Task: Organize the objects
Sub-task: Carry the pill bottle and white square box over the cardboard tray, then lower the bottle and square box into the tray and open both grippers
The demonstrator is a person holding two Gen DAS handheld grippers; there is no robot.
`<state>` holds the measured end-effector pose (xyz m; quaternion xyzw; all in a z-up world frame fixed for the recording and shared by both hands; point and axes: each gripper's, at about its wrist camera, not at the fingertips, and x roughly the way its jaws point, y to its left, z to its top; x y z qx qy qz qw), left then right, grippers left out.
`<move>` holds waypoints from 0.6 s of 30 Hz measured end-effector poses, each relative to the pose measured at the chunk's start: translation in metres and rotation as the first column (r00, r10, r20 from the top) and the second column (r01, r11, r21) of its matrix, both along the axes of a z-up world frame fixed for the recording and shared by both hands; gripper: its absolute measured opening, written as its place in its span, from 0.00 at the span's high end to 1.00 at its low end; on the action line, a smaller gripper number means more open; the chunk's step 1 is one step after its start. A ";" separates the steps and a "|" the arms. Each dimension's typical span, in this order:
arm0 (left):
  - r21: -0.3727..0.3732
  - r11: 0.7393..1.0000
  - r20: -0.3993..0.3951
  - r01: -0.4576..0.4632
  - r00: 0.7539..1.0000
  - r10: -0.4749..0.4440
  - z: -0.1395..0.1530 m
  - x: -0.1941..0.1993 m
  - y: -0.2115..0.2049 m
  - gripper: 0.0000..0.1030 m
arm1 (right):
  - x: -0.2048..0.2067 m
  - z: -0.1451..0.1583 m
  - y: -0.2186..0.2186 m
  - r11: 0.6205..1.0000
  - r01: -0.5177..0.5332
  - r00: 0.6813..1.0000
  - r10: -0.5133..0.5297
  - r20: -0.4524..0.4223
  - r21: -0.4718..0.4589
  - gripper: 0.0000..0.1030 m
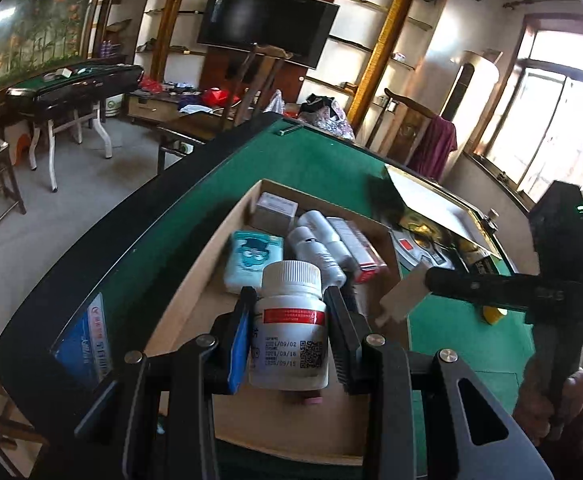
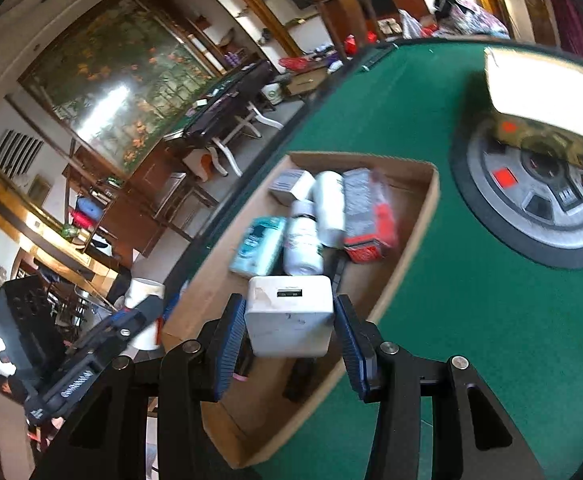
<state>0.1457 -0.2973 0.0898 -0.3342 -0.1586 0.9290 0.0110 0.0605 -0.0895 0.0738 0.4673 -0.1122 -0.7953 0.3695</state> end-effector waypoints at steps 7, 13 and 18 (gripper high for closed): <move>0.003 1.000 0.035 -0.011 0.999 0.011 -0.016 -0.013 -0.013 0.67 | 0.009 0.013 -0.015 0.999 -0.046 0.999 0.046 -0.026 -0.007 0.52; -0.058 0.998 0.081 -0.004 0.997 0.009 -0.030 -0.027 -0.014 0.67 | 0.012 0.004 -0.038 0.995 -0.095 0.995 0.096 0.017 -0.008 0.52; -0.073 0.997 0.148 -0.004 0.989 0.015 -0.046 -0.039 -0.019 0.67 | 0.000 -0.018 -0.066 0.993 -0.114 0.991 0.112 0.072 0.031 0.52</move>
